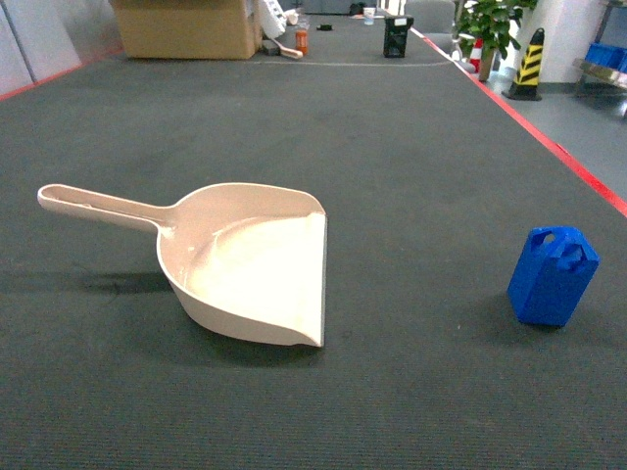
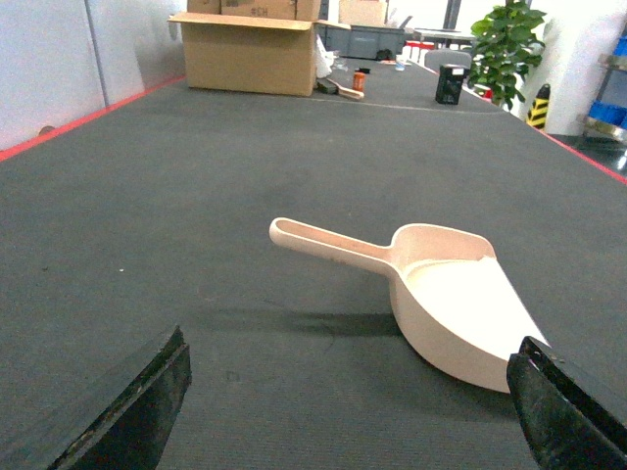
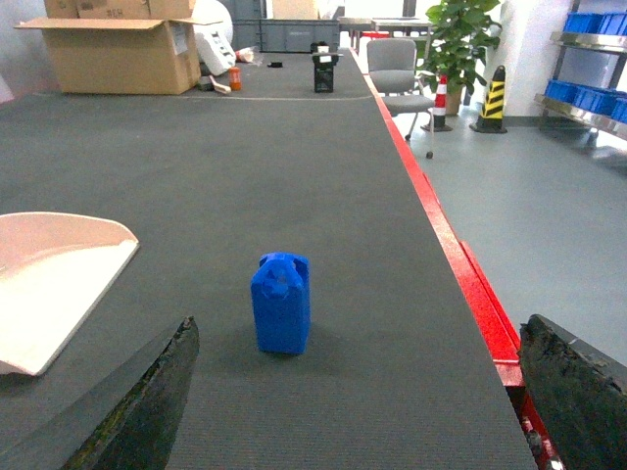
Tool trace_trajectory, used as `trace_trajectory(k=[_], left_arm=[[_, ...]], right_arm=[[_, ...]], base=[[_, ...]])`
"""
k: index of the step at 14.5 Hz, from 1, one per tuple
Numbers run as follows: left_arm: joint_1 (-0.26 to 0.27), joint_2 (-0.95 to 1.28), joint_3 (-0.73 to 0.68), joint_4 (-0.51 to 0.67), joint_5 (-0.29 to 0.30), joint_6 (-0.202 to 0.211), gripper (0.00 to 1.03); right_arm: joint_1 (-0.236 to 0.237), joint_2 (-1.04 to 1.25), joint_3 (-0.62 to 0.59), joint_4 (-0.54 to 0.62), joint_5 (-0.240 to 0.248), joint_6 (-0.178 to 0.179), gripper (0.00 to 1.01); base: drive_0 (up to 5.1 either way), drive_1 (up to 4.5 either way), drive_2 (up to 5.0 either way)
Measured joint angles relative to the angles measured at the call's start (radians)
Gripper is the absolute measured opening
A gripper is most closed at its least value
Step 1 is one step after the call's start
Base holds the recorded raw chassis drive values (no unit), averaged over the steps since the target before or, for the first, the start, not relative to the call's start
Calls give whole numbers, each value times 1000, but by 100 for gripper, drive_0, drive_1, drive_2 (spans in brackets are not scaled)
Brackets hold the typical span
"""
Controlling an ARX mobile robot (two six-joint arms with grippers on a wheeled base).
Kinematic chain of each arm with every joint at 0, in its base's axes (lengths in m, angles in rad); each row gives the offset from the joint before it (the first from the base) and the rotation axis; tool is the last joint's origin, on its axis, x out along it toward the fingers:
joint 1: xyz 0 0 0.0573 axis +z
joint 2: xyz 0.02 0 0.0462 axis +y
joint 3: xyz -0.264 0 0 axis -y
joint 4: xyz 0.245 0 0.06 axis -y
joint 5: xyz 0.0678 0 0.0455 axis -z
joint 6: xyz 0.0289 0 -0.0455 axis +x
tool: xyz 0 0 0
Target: Place part in tray to right shelf
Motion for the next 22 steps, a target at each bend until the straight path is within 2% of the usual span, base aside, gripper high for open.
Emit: trace_trajectory(k=[1, 3, 4, 9, 10, 22], left_arm=[[0, 0, 0, 0, 0, 0, 98], [0, 0, 0, 0, 0, 2, 48], [0, 0, 0, 0, 0, 2, 51], [0, 0, 0, 0, 0, 3, 100], [0, 0, 0, 0, 0, 3, 98], [0, 0, 0, 0, 0, 3, 98]], right_arm=[[0, 0, 0, 0, 0, 0, 98], [0, 0, 0, 0, 0, 0, 98], [0, 0, 0, 0, 0, 0, 98], [0, 0, 0, 0, 0, 0, 98], [0, 0, 0, 0, 0, 0, 98], [0, 0, 0, 0, 0, 0, 98]], base=[[0, 0, 0], [0, 0, 0], [0, 0, 0], [0, 0, 0], [0, 0, 0], [0, 0, 0]])
